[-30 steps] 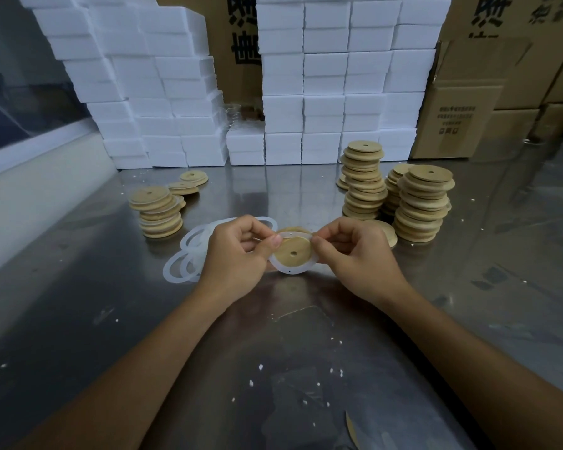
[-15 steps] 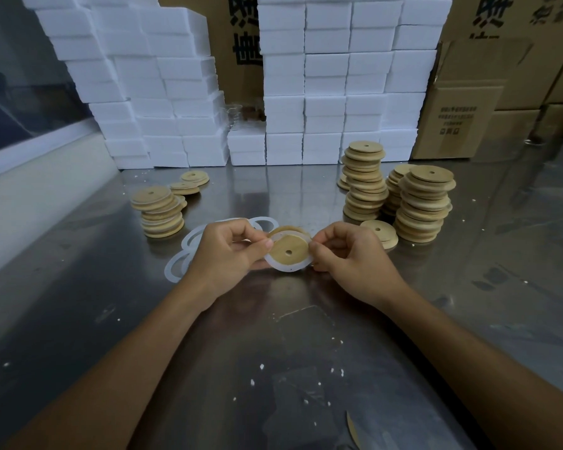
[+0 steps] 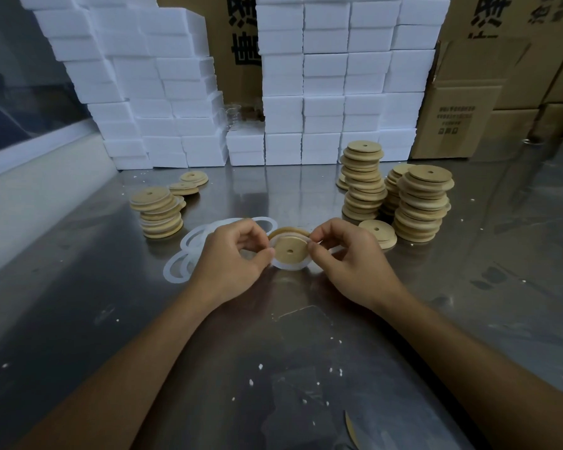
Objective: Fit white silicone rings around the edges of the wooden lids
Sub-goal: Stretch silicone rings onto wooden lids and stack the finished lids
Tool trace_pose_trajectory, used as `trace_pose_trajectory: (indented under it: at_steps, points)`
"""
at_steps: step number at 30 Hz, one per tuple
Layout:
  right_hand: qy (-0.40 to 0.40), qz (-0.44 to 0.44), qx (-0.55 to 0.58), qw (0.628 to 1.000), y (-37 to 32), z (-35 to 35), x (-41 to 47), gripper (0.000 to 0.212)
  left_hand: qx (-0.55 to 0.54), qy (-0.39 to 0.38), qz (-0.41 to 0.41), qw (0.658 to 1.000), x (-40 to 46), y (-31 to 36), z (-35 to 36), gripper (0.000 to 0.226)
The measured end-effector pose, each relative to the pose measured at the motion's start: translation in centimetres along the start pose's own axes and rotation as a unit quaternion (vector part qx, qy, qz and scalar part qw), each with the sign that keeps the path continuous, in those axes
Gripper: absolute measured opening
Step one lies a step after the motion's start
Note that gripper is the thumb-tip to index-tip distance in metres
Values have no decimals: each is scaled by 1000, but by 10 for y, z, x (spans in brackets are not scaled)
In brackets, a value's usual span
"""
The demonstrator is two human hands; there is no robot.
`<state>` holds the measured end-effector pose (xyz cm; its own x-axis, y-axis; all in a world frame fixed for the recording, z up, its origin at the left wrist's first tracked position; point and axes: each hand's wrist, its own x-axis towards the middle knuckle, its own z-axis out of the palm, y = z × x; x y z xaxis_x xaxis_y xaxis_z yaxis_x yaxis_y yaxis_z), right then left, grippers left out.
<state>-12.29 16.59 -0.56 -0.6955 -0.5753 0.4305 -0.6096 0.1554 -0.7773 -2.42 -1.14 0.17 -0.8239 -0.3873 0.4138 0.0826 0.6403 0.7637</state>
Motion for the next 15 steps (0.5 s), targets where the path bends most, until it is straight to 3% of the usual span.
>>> trace_pose_trajectory:
  at_steps: [6,9,15]
  points:
    - [-2,-59,-36,998,-7,1,-2,3,-32,28,17,999,1,2,4,15]
    - [-14,-86,-60,994,-9,3,-3,5,-50,1,12,999,2,2,2,22]
    - [2,-64,-29,998,-8,5,-2,5,-78,-35,-8,996,4,3,-3,27]
